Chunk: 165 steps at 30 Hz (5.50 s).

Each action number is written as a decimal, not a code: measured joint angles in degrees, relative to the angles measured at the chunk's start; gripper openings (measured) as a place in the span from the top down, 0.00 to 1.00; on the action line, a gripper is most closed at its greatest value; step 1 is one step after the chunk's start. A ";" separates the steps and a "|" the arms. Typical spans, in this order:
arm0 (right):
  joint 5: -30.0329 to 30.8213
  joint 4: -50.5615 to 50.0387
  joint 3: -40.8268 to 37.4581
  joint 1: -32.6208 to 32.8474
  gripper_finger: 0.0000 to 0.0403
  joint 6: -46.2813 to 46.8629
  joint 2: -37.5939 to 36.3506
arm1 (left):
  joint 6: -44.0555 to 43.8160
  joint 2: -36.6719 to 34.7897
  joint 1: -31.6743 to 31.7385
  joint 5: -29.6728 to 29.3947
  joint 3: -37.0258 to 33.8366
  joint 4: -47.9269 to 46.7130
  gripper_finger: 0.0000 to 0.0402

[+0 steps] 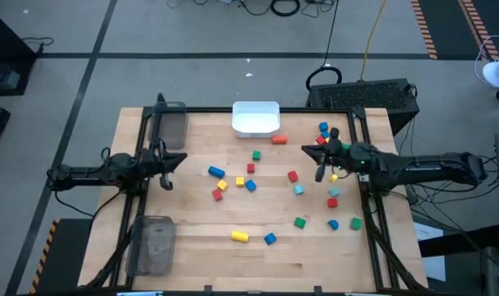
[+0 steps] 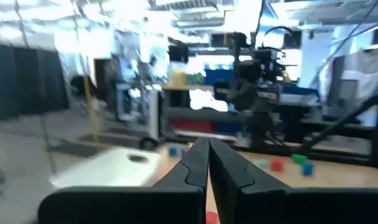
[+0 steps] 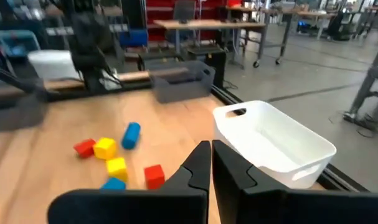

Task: Sort blocks by size
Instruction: Put the orange cylinder block into the white bin, then put the brown cylinder block into the white bin

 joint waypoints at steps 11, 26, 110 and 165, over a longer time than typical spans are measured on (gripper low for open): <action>-0.37 -3.04 12.06 -5.65 0.89 -3.03 21.11 | 3.04 0.01 0.00 -2.09 0.00 -4.43 0.96; -7.99 -7.02 17.47 -16.09 0.56 -13.60 37.53 | -5.42 6.24 4.88 -4.08 0.02 -7.90 0.96; -21.19 -40.04 55.69 -21.79 0.71 -17.78 54.52 | -7.05 24.46 13.31 -6.44 3.43 -4.34 0.96; -21.15 -43.46 71.92 -29.79 0.59 -19.21 76.99 | -7.10 24.52 13.33 -6.09 3.43 -4.71 0.96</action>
